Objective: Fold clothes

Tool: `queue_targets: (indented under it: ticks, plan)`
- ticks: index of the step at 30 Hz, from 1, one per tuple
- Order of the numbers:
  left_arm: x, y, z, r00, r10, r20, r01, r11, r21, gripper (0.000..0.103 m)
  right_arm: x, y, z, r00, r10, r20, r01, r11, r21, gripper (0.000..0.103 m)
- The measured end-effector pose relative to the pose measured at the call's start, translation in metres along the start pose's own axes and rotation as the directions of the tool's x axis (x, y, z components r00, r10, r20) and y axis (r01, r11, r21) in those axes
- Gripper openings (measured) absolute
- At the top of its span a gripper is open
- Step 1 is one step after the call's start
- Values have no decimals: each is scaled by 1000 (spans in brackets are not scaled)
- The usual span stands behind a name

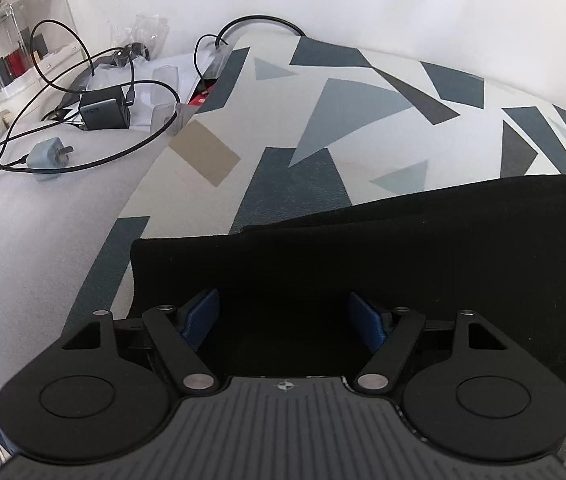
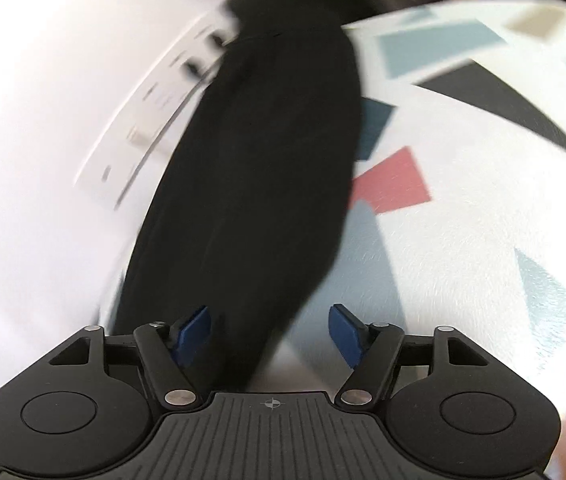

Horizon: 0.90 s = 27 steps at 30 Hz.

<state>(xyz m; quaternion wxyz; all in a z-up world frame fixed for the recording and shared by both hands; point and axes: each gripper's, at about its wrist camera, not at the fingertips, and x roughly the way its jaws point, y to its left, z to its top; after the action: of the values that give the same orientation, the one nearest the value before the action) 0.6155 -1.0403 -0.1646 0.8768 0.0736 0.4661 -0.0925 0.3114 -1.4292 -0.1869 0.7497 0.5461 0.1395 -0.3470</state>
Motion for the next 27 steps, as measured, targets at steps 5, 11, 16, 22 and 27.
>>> queue_targets:
  ticks: [5, 11, 16, 22, 27]
  plan:
    - [0, 3, -2, 1000, -9, 3, 9, 1000, -1, 74, 1, -6, 21, 985, 149, 91, -157, 983, 90, 32]
    - [1, 1, -1, 1000, 3, 1, -3, 1000, 6, 75, 20, 11, 43, 973, 212, 87, -218, 974, 67, 34]
    - [2, -1, 1, 1000, 13, -2, -13, 1000, 28, 76, 26, 30, 70, 979, 201, 31, -203, 970, 133, 35]
    - [2, -1, 2, 1000, 16, -8, -16, 1000, 16, 76, 9, 43, 77, 987, 150, -58, -152, 988, -37, 37]
    - [3, -2, 4, 1000, 18, -19, -18, 1000, 13, 76, 5, 40, 87, 989, 138, -55, -140, 990, -36, 38]
